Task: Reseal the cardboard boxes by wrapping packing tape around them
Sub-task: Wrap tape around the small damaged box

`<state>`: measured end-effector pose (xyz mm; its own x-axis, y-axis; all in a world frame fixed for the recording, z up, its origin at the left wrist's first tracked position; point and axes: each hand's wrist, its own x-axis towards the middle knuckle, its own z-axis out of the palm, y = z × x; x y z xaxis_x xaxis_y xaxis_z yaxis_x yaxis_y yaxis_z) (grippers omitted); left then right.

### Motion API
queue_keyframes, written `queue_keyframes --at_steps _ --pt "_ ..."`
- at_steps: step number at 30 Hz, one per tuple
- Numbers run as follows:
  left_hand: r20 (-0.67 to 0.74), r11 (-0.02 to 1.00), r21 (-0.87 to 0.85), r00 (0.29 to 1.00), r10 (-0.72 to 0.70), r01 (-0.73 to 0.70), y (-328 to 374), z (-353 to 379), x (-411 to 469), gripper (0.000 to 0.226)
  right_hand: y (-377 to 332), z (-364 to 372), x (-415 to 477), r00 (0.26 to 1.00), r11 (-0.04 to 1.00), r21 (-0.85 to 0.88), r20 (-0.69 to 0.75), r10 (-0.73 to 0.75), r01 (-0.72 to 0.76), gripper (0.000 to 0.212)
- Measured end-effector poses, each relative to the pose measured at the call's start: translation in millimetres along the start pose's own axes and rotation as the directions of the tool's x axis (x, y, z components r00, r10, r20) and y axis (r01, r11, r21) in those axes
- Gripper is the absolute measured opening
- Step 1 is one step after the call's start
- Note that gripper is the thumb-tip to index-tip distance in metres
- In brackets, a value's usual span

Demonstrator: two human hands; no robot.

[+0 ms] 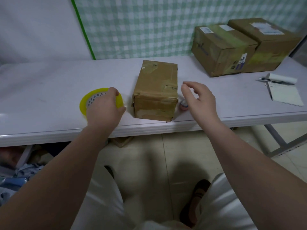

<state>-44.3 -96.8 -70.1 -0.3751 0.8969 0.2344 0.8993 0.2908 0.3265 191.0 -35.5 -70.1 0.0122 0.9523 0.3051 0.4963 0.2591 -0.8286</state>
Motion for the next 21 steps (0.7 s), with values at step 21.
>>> queue_keyframes --at_steps 21 --pt "0.340 0.911 -0.227 0.849 0.405 -0.344 53 -5 37 0.055 6 36 0 0.956 0.951 -0.140 0.143 -0.257 0.277 0.090"
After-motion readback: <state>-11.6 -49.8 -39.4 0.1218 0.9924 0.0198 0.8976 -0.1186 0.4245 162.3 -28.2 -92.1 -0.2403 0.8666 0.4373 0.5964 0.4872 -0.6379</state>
